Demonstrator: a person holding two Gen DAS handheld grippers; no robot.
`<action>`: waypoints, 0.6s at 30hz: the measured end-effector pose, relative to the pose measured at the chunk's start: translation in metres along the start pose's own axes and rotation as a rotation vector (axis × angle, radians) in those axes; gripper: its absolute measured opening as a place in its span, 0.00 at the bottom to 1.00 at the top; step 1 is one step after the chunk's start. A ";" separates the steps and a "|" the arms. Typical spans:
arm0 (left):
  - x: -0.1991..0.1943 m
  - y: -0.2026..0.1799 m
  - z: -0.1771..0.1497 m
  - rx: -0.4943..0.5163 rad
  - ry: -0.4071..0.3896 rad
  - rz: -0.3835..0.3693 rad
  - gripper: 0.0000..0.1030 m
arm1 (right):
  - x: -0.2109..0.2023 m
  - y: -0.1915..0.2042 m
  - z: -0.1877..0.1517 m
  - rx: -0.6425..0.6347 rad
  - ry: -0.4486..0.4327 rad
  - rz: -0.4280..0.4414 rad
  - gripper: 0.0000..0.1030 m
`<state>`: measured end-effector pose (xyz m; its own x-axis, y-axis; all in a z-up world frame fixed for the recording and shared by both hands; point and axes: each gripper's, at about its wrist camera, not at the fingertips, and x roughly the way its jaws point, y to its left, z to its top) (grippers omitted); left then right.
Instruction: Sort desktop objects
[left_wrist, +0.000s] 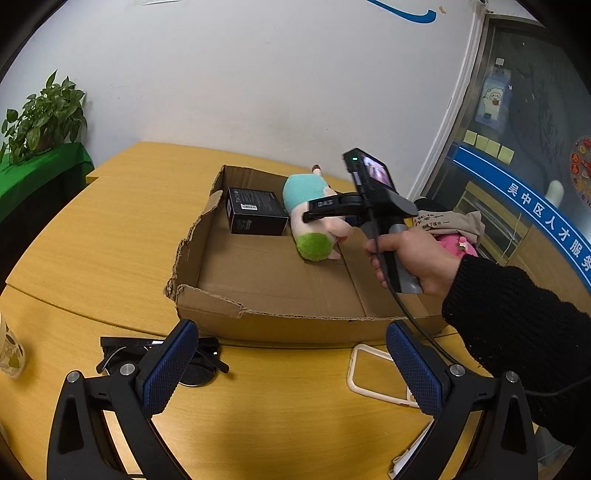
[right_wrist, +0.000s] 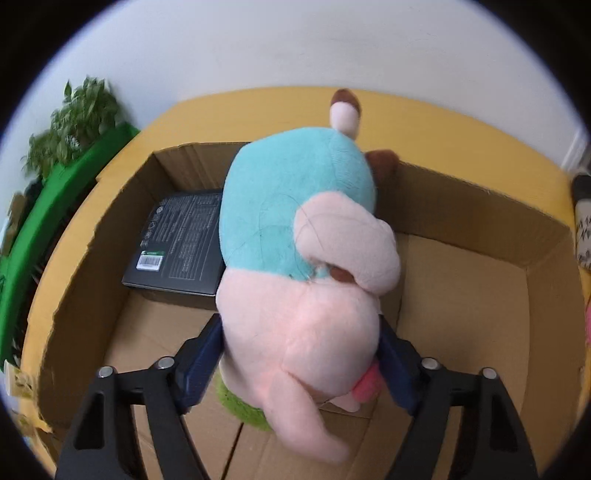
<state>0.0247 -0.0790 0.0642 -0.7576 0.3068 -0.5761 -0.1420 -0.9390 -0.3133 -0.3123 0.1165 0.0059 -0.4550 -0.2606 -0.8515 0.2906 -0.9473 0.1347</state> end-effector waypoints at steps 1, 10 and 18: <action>0.001 0.001 0.000 -0.002 0.001 -0.001 1.00 | -0.003 -0.002 -0.001 0.008 0.005 0.005 0.68; 0.004 -0.001 0.001 0.000 0.000 0.000 1.00 | -0.020 -0.011 -0.017 0.049 0.075 0.059 0.79; -0.002 -0.004 -0.003 0.028 0.006 0.032 1.00 | -0.111 -0.004 -0.047 -0.017 -0.118 0.160 0.83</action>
<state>0.0287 -0.0749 0.0639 -0.7582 0.2775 -0.5901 -0.1354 -0.9522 -0.2737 -0.2236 0.1576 0.0763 -0.4974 -0.4288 -0.7542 0.3806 -0.8890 0.2545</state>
